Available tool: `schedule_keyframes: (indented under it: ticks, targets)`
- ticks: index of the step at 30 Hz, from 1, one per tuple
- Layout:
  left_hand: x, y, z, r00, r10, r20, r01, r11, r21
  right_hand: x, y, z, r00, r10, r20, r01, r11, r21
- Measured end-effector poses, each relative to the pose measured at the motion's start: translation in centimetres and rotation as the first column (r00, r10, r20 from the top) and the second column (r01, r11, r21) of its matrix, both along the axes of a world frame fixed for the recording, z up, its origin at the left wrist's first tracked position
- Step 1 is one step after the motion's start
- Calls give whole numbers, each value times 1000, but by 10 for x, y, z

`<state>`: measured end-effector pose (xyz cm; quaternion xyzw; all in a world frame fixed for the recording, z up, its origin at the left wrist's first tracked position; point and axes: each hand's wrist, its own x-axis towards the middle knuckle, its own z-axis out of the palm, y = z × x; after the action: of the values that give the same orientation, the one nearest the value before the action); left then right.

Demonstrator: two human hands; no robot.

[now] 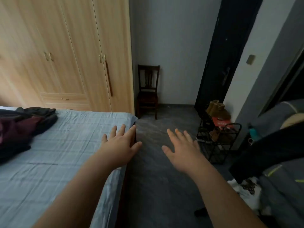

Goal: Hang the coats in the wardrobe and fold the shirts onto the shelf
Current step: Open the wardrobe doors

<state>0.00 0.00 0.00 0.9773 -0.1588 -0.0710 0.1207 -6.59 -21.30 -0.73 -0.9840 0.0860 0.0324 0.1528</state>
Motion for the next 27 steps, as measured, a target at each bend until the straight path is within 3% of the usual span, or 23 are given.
schedule_keyframes:
  ticks: [11,27]
  targets:
    - [114,-21,-12,1000,8,0,-8,1000,24,124,-20,-14,1000,15,-19,-16,999,-47]
    - [402,-13,-9,999,33,28,-33,999,10,405,-18,-1,1000,-8,-4,8,1000,-10]
